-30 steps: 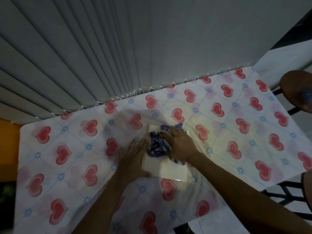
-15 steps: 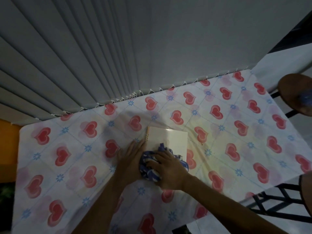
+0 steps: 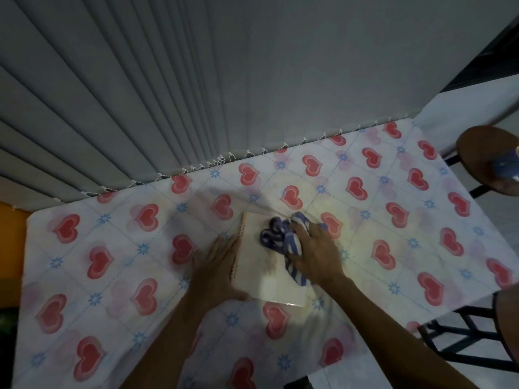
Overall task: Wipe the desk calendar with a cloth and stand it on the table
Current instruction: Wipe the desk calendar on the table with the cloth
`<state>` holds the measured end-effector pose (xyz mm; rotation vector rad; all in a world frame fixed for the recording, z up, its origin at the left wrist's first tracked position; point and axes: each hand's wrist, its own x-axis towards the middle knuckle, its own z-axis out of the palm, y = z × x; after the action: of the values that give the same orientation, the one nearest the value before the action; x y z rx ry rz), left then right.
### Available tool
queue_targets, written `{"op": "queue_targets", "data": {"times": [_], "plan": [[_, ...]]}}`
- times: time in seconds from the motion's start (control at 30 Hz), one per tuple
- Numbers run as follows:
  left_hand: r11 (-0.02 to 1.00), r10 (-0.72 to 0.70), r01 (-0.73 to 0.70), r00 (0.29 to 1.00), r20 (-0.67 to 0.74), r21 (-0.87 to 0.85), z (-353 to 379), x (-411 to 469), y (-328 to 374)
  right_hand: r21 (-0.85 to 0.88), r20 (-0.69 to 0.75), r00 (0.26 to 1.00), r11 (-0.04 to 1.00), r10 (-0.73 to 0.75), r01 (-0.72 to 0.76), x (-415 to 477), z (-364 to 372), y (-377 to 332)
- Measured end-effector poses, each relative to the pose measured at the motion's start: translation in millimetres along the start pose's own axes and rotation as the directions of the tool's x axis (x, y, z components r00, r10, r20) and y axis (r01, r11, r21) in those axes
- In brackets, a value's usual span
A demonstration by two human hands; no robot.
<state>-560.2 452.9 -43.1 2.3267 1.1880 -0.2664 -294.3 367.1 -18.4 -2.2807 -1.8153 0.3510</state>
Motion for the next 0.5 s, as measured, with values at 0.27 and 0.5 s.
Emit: {"op": "queue_targets", "data": {"times": [0.27, 0.5], "plan": [[1.0, 0.018, -0.018, 1.0, -0.021, 0.004, 2, 0, 2, 0.042, 0.019, 0.981, 0.981, -0.193, 0.192, -87, 24, -55], [0.998, 0.06, -0.061, 0.996, -0.062, -0.024, 4, 2, -1, 0.075, 0.1, 0.949, 0.953, -0.298, 0.292, -30, 16, -63]]}}
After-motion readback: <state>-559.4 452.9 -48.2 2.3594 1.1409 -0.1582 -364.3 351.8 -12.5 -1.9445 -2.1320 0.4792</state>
